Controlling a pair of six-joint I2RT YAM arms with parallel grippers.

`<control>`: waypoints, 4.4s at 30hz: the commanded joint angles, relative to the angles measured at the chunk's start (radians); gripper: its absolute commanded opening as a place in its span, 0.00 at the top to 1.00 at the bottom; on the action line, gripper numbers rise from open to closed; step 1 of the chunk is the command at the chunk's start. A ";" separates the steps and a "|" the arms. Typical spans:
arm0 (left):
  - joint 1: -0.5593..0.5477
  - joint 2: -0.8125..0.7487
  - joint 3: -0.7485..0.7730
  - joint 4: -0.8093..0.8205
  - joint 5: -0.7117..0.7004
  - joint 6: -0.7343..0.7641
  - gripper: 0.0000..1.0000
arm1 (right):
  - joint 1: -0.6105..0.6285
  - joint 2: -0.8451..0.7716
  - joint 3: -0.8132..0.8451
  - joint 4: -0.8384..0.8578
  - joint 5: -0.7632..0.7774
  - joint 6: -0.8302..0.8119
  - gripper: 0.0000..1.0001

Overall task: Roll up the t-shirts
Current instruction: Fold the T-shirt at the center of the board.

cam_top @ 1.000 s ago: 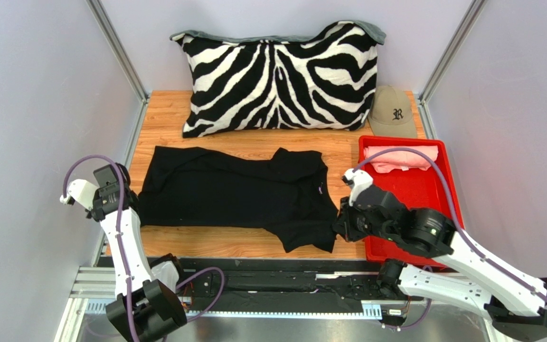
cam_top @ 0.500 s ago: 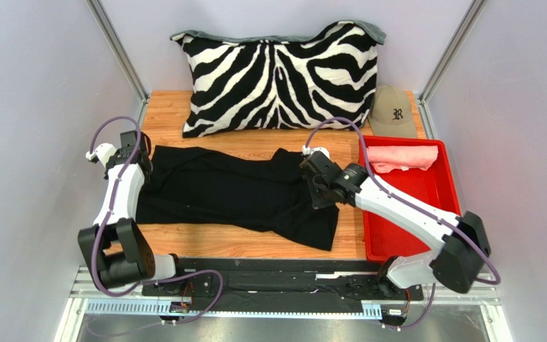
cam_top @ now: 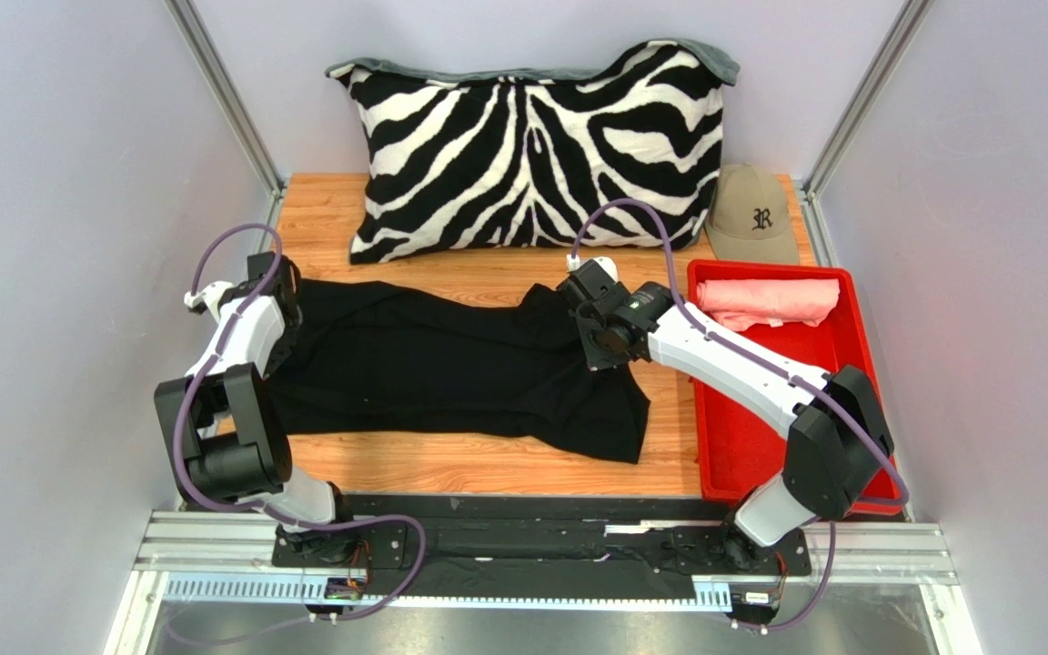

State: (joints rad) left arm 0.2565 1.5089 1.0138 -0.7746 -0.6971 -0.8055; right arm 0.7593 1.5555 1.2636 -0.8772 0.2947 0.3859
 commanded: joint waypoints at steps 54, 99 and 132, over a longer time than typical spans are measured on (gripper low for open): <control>0.133 -0.294 -0.182 -0.029 0.311 -0.076 0.38 | -0.086 -0.091 -0.060 0.095 0.000 0.072 0.50; 0.168 -0.084 -0.215 0.078 0.182 -0.070 0.63 | -0.087 -0.425 -0.645 0.308 -0.134 0.373 0.48; 0.167 -0.081 -0.167 0.084 0.133 -0.006 1.00 | -0.127 -0.265 -0.380 0.142 0.161 0.176 0.99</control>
State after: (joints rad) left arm 0.4194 1.4303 0.8013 -0.6964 -0.5297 -0.8307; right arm 0.6510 1.2701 0.8398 -0.7189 0.3752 0.5953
